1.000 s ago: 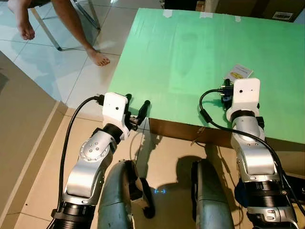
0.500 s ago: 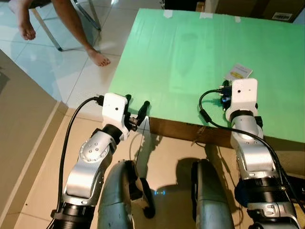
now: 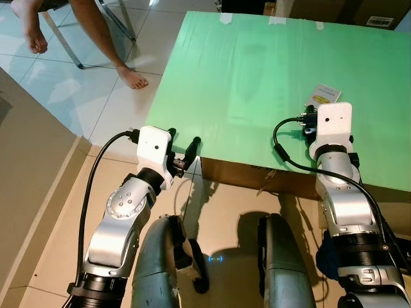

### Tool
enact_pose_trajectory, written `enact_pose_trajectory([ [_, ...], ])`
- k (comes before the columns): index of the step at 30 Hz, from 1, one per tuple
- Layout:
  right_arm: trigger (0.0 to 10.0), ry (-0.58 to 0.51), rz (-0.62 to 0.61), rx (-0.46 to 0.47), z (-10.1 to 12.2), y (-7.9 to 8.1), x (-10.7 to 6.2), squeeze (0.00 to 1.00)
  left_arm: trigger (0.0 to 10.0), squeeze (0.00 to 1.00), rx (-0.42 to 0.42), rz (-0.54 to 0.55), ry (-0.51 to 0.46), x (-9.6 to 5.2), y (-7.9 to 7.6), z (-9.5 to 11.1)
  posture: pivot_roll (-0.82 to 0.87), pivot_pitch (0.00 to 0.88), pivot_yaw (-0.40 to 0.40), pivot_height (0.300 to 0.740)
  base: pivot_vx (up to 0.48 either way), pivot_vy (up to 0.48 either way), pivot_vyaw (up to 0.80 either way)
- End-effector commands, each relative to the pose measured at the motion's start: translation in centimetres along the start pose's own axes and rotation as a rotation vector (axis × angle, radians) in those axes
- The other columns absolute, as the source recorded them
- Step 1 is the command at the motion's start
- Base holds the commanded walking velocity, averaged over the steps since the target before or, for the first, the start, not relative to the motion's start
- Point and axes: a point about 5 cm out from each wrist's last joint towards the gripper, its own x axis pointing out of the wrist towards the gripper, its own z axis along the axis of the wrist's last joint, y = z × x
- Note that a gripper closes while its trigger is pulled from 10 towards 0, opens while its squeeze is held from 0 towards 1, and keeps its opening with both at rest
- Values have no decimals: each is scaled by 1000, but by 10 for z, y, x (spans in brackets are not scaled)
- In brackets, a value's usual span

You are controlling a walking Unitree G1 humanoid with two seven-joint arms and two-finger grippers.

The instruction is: Hang keys on a hook

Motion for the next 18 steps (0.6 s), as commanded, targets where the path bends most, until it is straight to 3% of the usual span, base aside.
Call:
enact_pose_trajectory([
  [1, 10000, 15, 2, -2, -5, -1, -1, 0, 10000, 0, 9, 8, 5, -5, 2, 0, -151, 319, 51, 610, 0, 0, 0],
  [10, 10000, 21, 8, 8, -8, 3, -2, 0, 10000, 0, 10, 10, 6, -6, 2, 0, -148, 323, 52, 610, 0, 0, 0],
  [11, 4275, 20, 9, 10, -8, 3, -2, 0, 10000, 0, 10, 10, 7, -6, 3, 0, -149, 324, 53, 610, 0, 0, 0],
  [12, 0, 18, 11, 14, -7, 4, -3, 0, 10000, 0, 10, 10, 7, -6, 3, 0, -148, 327, 55, 610, 0, 0, 0],
  [18, 0, 17, 13, 20, -8, 4, -3, 0, 10000, 0, 10, 9, 9, -6, 2, 0, -148, 327, 55, 610, 0, 0, 0],
])
